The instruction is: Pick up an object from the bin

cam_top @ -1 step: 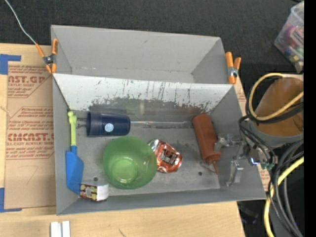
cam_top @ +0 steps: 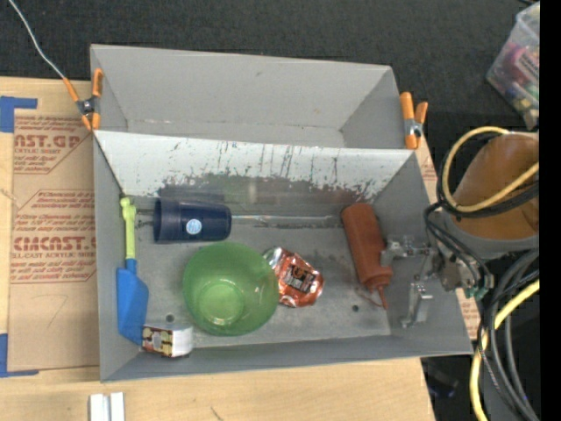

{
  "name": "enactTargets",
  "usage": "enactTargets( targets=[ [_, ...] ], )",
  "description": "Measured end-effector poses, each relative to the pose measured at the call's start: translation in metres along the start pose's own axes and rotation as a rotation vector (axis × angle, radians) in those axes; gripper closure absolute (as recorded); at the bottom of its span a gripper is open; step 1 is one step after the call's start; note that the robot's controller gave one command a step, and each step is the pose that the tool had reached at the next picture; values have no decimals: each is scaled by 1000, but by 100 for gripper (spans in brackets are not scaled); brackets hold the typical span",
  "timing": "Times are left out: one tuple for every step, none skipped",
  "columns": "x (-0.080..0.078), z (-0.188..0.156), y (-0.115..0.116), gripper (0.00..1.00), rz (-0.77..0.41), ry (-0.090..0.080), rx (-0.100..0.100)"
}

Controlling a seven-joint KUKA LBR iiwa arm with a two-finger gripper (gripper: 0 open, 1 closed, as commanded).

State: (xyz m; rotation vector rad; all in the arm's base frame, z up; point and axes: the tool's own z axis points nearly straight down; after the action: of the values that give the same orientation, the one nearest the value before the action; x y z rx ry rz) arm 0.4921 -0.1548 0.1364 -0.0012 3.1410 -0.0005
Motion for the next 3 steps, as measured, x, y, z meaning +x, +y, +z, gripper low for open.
enactTargets(
  targets=[
    [-21, 54, 7, 0, -171, -13, 3],
    [-30, 56, 19, 100, -365, -28, 9],
    [-30, 56, 19, 100, -365, -28, 9]
  ],
)
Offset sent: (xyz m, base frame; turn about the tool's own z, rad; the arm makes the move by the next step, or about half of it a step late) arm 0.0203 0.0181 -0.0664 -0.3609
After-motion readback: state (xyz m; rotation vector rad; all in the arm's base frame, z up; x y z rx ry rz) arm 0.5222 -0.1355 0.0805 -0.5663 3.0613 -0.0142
